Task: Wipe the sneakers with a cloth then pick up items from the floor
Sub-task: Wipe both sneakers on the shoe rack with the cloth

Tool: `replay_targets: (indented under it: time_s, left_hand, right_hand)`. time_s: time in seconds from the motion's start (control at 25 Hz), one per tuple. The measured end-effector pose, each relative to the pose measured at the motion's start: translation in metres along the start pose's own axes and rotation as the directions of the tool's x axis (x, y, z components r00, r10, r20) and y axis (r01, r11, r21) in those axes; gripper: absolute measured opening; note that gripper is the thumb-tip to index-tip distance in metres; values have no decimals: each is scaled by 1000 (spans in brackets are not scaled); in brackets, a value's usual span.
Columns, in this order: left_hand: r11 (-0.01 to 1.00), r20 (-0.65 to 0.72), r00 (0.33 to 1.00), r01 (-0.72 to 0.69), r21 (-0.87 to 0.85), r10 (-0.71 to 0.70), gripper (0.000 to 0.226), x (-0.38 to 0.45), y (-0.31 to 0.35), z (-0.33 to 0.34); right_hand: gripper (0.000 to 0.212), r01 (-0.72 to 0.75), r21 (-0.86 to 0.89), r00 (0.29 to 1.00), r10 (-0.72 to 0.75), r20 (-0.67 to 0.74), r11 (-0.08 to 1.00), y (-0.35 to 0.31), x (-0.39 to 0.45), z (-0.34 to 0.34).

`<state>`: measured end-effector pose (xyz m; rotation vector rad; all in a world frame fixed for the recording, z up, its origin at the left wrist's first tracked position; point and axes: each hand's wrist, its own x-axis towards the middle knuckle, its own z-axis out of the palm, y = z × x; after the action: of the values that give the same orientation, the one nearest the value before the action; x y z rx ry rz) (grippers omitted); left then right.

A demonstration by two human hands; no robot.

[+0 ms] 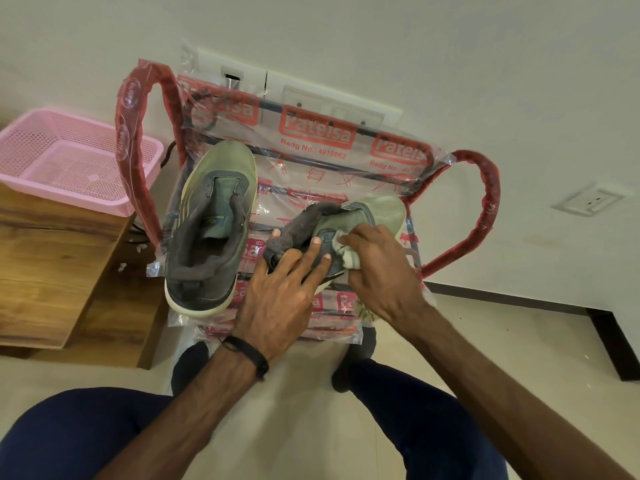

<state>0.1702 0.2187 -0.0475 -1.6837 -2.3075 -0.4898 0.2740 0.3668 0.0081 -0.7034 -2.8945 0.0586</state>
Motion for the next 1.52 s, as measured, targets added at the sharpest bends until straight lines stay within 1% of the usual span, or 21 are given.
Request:
replay_targets:
  time_s: [0.08, 0.12, 0.24, 0.28, 0.4, 0.48, 0.52, 0.6, 0.64, 0.68, 0.8, 0.84, 0.88, 1.0, 1.04, 1.2, 1.24, 1.28, 1.4, 1.44, 1.52]
  left_hand:
    - [1000, -2, 1000, -5, 13, 5, 75, -2, 0, 0]
    - [1000, 4, 1000, -11, 16, 11, 75, -1, 1, -1]
    - [1000, 15, 1000, -8, 30, 8, 75, 2, 3, 0]
    - [1000, 16, 1000, 0, 29, -1, 75, 2, 2, 0]
    - [1000, 7, 1000, 4, 15, -4, 77, 0, 1, 0]
    - [1000, 14, 1000, 1, 15, -1, 77, 0, 1, -1]
    - [1000, 15, 1000, -3, 22, 3, 77, 1, 1, -1]
    - [999, 15, 1000, 1, 32, -1, 77, 2, 3, -1]
    - [999, 21, 1000, 6, 31, -7, 77, 3, 4, 0]
    - [1000, 21, 1000, 10, 29, -10, 77, 3, 4, 0]
    - [1000, 3, 1000, 9, 21, -9, 76, 2, 1, 0]
    - [1000, 4, 1000, 10, 19, -10, 76, 2, 1, -1]
    - [1000, 10, 1000, 6, 23, -6, 76, 2, 3, -1]
    - [999, 15, 1000, 2, 41, -2, 76, 3, 4, -1]
    - [999, 19, 1000, 6, 36, -7, 76, 3, 3, -1]
    - [999, 10, 1000, 12, 31, -12, 74, 0, -1, -2]
    - [999, 14, 1000, 4, 43, -5, 74, 1, 0, -2]
    - [998, 15, 1000, -3, 56, 2, 73, 1, 2, -2]
    - [997, 4, 1000, 1, 75, -1, 75, 3, 1, -2]
    - [997, 3, 1000, 6, 71, -6, 76, 3, 1, -2]
    - [998, -8, 1000, 7, 56, -6, 76, 0, -1, -3]
  right_hand:
    - [42, 126, 14, 991, -127, 45, 992, 3, -5, -3]
    - [43, 113, -12, 993, -113, 41, 994, 13, -4, -4]
    - [45, -101, -83, 995, 102, 8, 991, 39, 5, -6]
    - [44, -114, -74, 993, 115, 9, 991, 36, 4, -6]
    - [44, 69, 5, 997, -69, 39, 998, 9, -14, -4]
    - [45, 164, -21, 986, -163, 45, 986, 11, -13, -6]
    - [45, 118, -55, 993, -117, 26, 992, 19, -8, -5]
    - [44, -103, -61, 995, 103, -15, 993, 36, 2, -5]
    - [42, -165, -45, 986, 164, -15, 985, 37, 4, -5]
    - [39, -147, -30, 989, 146, -10, 989, 33, 3, -3]
    - [43, 74, 36, 996, -75, 51, 997, 5, -12, -3]
    - [44, 109, 35, 993, -111, 50, 993, 5, -12, -4]
    - [44, 95, 7, 995, -95, 31, 995, 8, -9, -3]
    - [41, -138, -41, 990, 136, -44, 990, 25, 8, -1]
    - [40, -144, -32, 989, 143, -41, 989, 24, 12, -1]
    - [42, 121, 78, 990, -126, 59, 990, 9, -2, -4]
    - [42, 132, 68, 989, -137, 61, 989, 16, -2, -7]
    - [42, 91, 32, 994, -92, 54, 995, 25, 1, -8]
    - [43, -98, -44, 995, 99, 24, 994, 45, 3, -12]
    - [44, -98, -37, 995, 99, 23, 995, 40, -1, -13]
    - [45, 24, 7, 999, -24, 29, 1000, 21, -20, -11]
